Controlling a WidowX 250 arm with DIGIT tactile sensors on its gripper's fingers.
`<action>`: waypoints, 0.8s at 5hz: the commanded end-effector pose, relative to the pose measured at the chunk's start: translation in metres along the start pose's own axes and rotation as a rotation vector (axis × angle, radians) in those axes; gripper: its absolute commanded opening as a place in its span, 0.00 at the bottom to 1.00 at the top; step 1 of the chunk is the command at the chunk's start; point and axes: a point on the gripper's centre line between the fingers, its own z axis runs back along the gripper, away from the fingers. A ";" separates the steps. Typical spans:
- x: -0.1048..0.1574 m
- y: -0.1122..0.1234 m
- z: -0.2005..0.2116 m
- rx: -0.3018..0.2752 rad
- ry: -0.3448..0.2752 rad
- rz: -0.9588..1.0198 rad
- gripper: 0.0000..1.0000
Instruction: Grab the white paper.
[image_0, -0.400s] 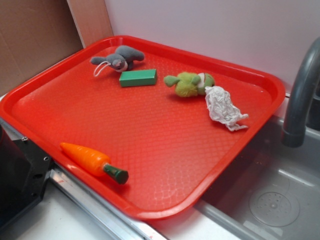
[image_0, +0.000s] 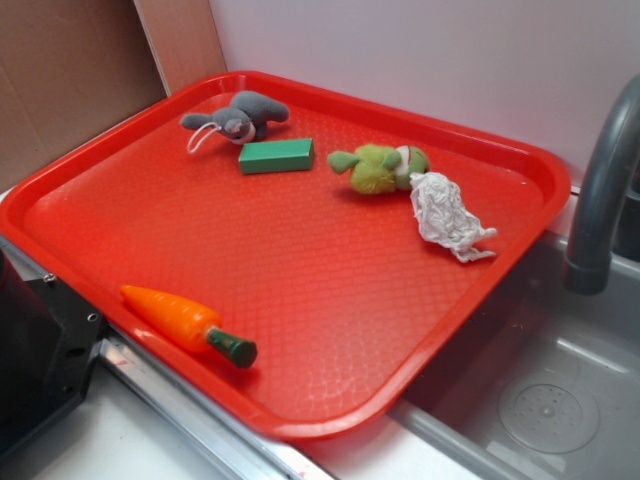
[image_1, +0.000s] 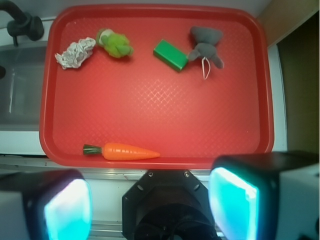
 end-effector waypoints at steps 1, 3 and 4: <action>0.032 0.004 -0.017 -0.060 0.003 0.363 1.00; 0.068 -0.024 -0.048 -0.131 -0.079 0.746 1.00; 0.090 -0.041 -0.068 -0.145 -0.112 0.876 1.00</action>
